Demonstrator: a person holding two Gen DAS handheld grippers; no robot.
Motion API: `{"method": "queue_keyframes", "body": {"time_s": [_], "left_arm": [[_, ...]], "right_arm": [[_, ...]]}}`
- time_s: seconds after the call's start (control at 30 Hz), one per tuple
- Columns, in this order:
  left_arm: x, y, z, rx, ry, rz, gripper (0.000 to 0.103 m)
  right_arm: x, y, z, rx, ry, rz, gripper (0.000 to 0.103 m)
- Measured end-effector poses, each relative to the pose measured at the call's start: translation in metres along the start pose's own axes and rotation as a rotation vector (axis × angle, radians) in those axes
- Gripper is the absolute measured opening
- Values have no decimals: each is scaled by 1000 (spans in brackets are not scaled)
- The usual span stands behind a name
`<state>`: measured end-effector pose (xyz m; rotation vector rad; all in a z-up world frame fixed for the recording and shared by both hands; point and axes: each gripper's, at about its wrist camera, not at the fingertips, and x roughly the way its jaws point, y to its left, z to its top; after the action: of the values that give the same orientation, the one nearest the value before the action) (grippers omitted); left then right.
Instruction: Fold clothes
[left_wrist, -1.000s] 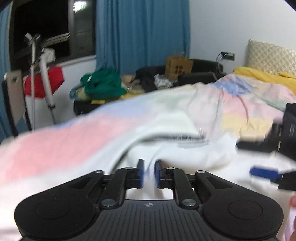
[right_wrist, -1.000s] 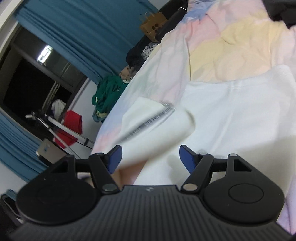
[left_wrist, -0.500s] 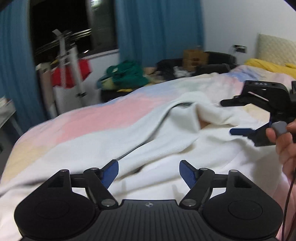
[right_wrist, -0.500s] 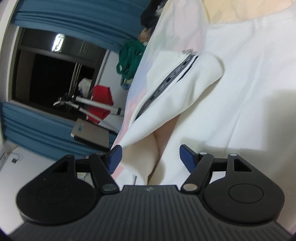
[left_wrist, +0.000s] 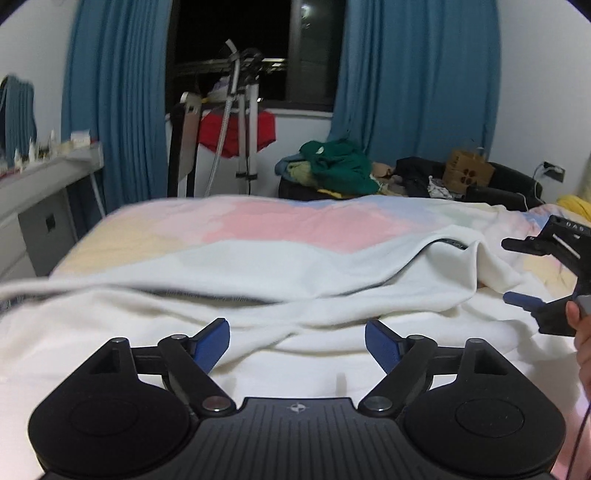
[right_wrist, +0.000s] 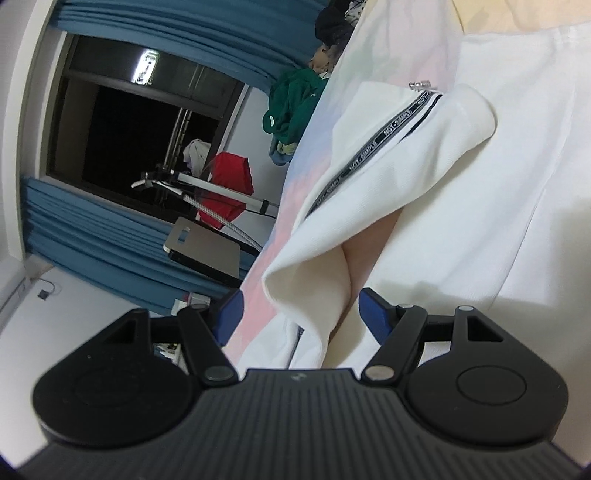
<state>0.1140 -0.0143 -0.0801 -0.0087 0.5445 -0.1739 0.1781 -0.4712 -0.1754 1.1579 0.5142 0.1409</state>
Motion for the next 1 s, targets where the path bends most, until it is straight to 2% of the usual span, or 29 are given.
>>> {"method": "queue_keyframes", "body": {"time_s": [0.17,0.4,0.77,1.0], "left_arm": [[-3,22,-7,-70,35,22,93],[-4,28,-12,-117,54,8,101],[3,23,-16,-94,72,49,103],[12,22,-19,-91,89,71,103]], "right_arm": [[18,7,-12,-61,39,-1,71],[35,7,-25,-97,87,-29,71],[29,1,-23,-46,39,-17,72],[26,-14,-1,34,-36,-4,72]]}}
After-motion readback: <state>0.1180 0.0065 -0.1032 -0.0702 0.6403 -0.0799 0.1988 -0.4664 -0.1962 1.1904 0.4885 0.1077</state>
